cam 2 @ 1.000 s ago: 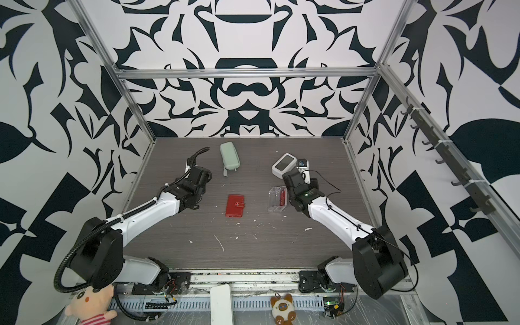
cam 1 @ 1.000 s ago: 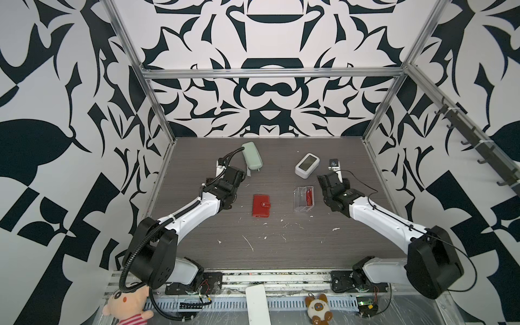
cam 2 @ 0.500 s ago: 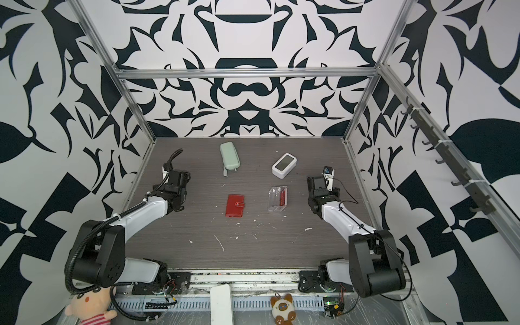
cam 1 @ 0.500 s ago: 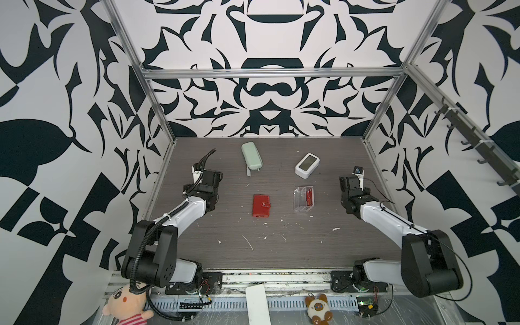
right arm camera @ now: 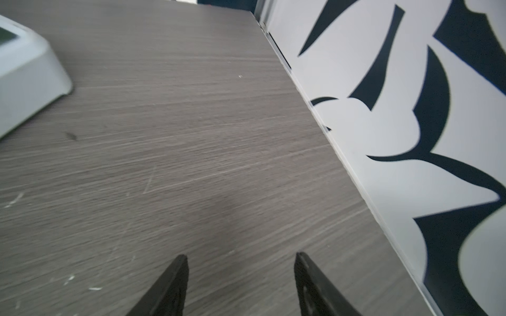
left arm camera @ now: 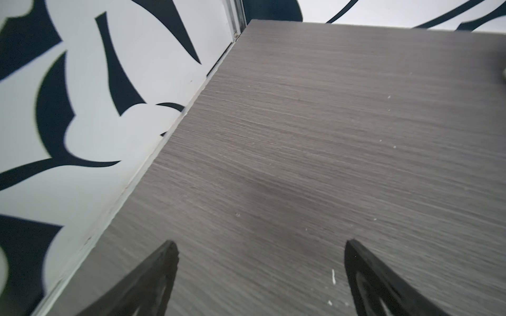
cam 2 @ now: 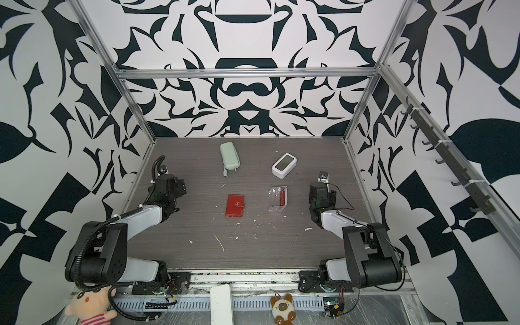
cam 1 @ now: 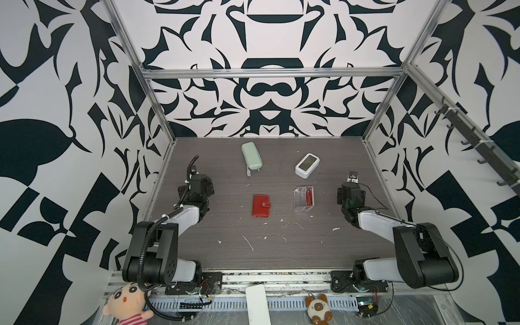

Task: Insert credit cards into a card holder
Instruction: Reset both arms

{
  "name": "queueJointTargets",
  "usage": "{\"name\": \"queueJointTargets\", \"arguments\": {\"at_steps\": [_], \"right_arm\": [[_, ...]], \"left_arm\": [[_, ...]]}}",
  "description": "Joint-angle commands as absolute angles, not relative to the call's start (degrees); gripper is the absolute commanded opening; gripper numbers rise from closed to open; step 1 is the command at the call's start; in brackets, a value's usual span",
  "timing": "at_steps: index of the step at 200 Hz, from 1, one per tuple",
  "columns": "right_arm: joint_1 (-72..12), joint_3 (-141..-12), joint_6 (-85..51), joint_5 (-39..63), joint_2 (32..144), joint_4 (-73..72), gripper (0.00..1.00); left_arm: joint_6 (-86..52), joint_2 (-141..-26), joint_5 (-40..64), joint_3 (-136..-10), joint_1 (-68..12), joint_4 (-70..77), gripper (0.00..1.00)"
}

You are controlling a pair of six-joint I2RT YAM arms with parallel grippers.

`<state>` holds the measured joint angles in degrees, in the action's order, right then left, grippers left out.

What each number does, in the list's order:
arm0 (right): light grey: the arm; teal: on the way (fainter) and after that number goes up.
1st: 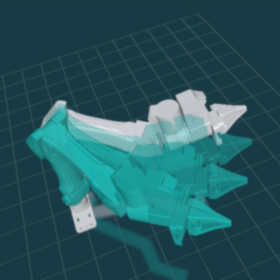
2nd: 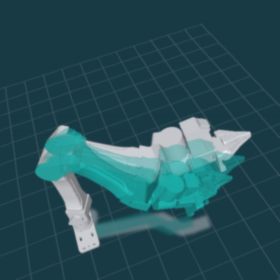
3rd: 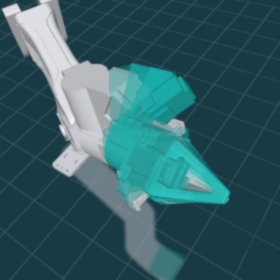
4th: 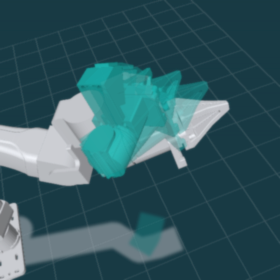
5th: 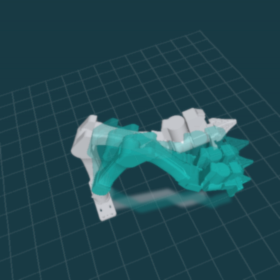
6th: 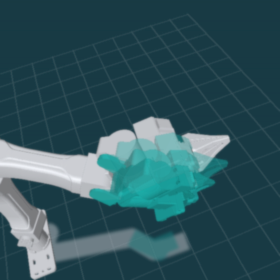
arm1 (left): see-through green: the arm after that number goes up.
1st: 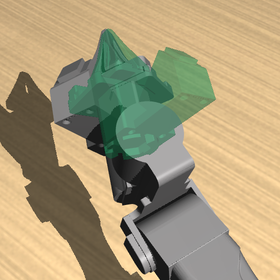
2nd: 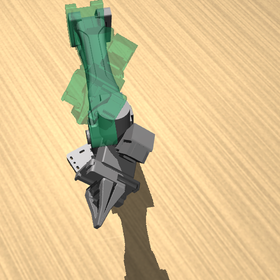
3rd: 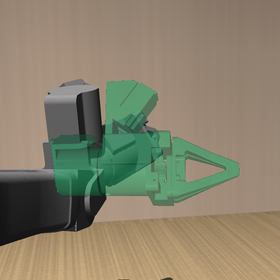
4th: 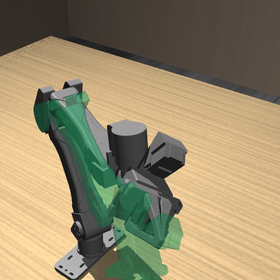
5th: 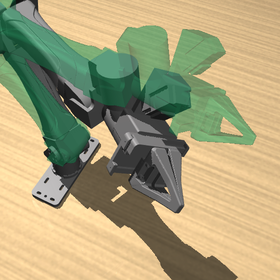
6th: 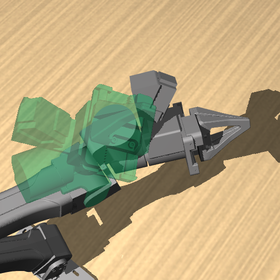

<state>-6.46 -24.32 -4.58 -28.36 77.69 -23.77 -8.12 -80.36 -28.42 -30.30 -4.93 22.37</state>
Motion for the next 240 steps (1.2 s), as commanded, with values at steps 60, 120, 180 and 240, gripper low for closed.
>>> {"name": "queueJointTargets", "arguments": {"at_steps": [60, 120, 180, 240], "right_arm": [[-6.00, -18.64, 0.35, -16.41, 77.50, -44.45, 0.70], [-5.65, -16.35, 0.27, -12.49, 77.30, -49.29, 0.71], [-5.28, -13.68, -0.01, -8.91, 84.31, -61.85, 0.75], [-5.26, -17.19, -1.67, -14.03, 89.10, -58.79, 0.97]], "left_arm": [[-1.38, -82.61, -14.46, -18.84, -1.98, 52.83, 1.00], [-1.54, -85.83, -10.53, -17.66, -0.58, 56.70, 1.00], [-2.35, -88.63, -10.40, -19.91, 0.08, 54.55, 1.00], [-5.03, -88.94, -13.30, -21.12, 1.40, 52.60, 1.00]]}}
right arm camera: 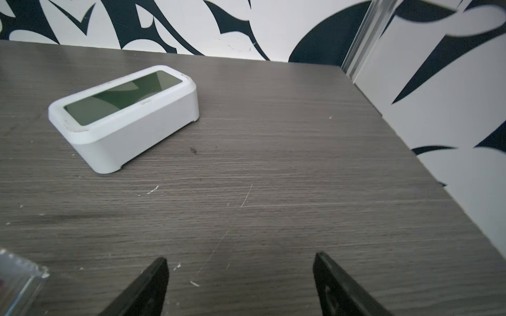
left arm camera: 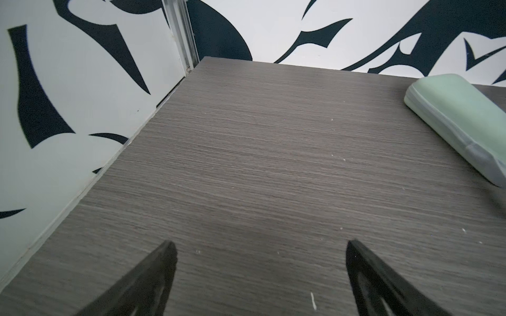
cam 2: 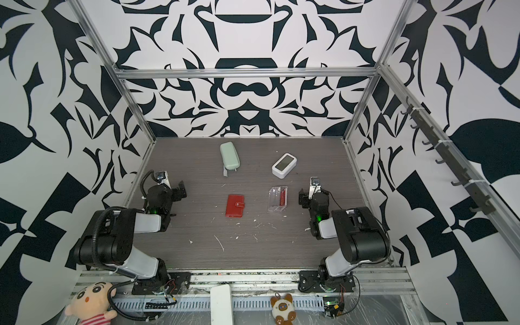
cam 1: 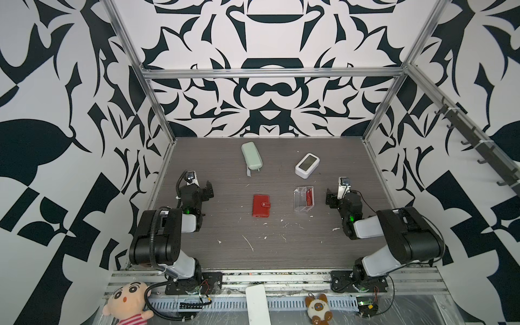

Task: Insert credit cards into a card holder
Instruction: Reset both arms

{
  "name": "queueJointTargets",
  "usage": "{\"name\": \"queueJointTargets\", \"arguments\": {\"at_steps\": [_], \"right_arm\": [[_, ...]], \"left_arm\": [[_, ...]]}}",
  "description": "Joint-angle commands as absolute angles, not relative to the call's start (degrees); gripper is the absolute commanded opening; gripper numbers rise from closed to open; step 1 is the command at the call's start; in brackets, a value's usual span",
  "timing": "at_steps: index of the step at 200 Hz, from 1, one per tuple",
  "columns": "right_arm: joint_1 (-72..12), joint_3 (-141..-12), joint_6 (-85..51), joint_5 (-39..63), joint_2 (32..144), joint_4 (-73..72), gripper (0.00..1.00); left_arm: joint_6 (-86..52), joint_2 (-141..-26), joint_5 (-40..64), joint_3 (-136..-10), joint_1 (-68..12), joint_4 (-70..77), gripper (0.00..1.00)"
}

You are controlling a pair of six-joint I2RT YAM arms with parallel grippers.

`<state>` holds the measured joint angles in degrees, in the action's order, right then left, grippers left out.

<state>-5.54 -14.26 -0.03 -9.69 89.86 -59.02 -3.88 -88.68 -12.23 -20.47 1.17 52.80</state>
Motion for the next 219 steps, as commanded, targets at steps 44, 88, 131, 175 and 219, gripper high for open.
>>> {"name": "queueJointTargets", "arguments": {"at_steps": [44, 88, 131, 175, 219], "right_arm": [[-5.26, -17.75, -3.26, -18.44, 89.64, -58.47, 0.99], [-5.22, -17.67, -3.27, -18.63, 89.56, -58.63, 0.99], [-5.22, -18.11, -2.92, -18.37, 89.65, -57.73, 1.00], [-5.23, -18.11, -2.95, -18.37, 89.65, -57.70, 1.00], [-5.23, -18.11, -2.93, -18.30, 89.57, -57.87, 1.00]], "left_arm": [[-5.02, -88.96, -13.36, -21.18, 1.40, 52.56, 1.00], [-5.08, -88.95, -13.35, -21.19, 1.37, 52.56, 1.00], [-5.08, -88.95, -13.36, -21.21, 1.41, 52.47, 1.00], [-6.05, -89.06, -11.69, -21.32, 2.24, 52.44, 1.00], [-6.45, -88.85, -10.67, -21.67, 3.00, 51.40, 1.00]]}}
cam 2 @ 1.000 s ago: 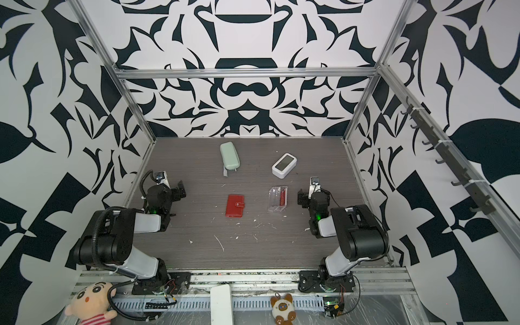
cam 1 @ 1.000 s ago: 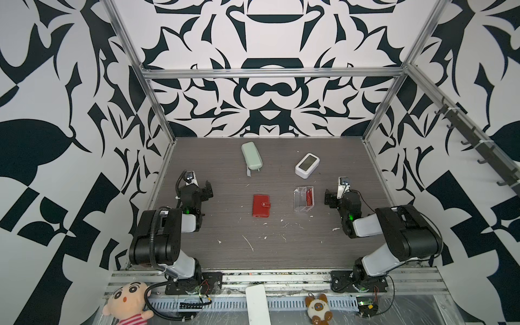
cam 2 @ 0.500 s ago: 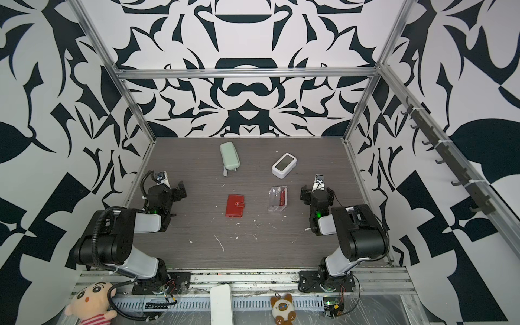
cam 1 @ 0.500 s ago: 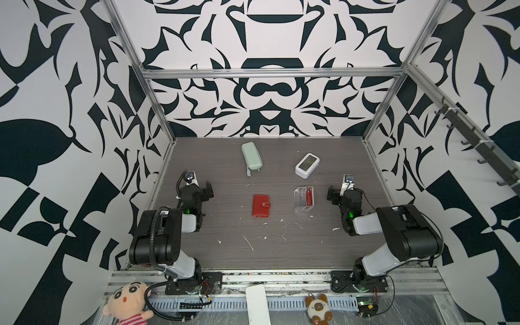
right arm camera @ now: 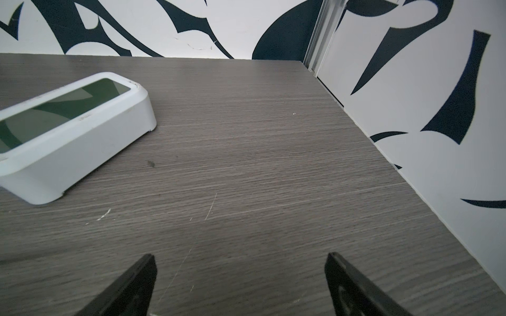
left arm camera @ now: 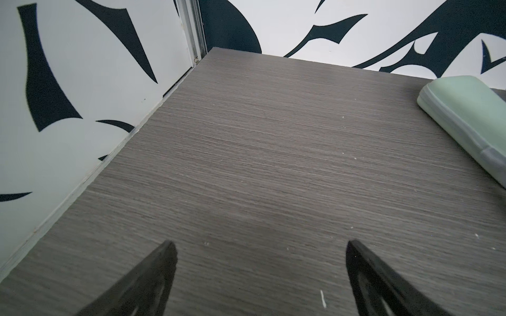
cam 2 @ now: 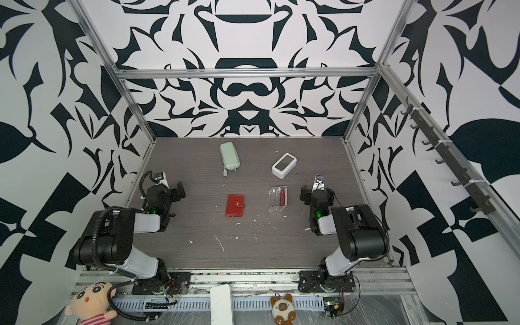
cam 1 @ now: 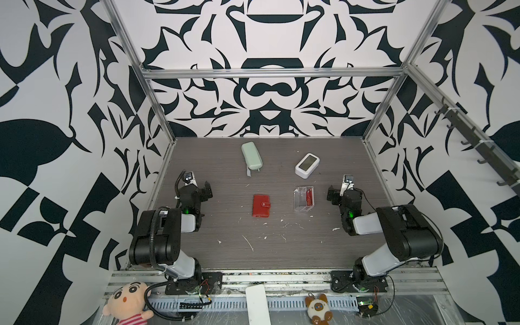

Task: Insert credit cards into a card holder
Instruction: Reset both arms

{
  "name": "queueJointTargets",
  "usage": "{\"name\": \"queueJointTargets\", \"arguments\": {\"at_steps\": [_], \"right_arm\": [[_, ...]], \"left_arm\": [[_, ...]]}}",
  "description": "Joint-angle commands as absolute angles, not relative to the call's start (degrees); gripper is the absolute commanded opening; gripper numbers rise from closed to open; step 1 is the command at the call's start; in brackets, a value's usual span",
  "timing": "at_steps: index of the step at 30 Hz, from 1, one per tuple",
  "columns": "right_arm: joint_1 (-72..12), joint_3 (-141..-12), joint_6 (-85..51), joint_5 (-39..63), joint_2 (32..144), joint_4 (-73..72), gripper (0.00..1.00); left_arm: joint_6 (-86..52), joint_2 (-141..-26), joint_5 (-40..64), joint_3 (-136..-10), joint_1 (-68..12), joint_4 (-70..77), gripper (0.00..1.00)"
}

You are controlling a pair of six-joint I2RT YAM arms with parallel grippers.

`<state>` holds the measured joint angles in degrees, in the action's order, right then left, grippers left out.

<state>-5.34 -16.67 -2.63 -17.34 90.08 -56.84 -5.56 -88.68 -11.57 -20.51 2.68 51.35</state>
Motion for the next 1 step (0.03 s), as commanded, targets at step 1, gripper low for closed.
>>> {"name": "queueJointTargets", "arguments": {"at_steps": [1], "right_arm": [[-5.25, -18.06, -2.92, -18.29, 89.56, -57.90, 1.00]], "left_arm": [[-6.48, -88.85, -10.70, -21.69, 3.04, 51.32, 1.00]]}}
